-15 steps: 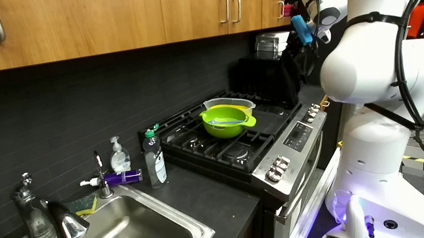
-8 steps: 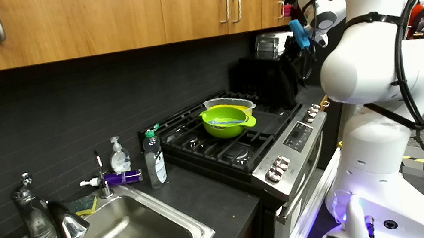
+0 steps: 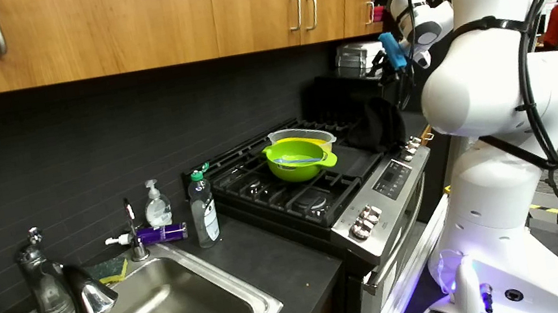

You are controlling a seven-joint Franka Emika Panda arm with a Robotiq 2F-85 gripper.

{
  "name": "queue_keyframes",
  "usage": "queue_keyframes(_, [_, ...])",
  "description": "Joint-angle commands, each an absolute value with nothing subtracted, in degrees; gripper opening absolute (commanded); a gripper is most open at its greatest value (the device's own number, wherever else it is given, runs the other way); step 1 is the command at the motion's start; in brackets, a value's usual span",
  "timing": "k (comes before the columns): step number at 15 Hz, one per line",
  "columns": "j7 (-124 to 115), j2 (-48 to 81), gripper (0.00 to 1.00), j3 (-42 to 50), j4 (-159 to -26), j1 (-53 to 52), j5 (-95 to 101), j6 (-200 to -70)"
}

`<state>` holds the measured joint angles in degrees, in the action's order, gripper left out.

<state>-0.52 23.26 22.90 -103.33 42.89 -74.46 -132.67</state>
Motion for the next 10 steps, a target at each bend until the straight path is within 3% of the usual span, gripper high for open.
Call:
queue_keyframes(1, [-0.9, 23.2, 0.63, 22.6, -103.2, 43.1, -74.2, -132.7])
queue_keyframes(6, [-0.9, 23.2, 0.67, 22.6, -103.2, 43.1, -74.2, -132.7])
queue_keyframes(7, [-0.9, 23.2, 0.92, 22.6, -103.2, 43.1, -74.2, -132.7])
queue_keyframes(10, [-9.0, 25.5, 0.98, 23.0, -102.2, 42.3, -73.3, -134.6])
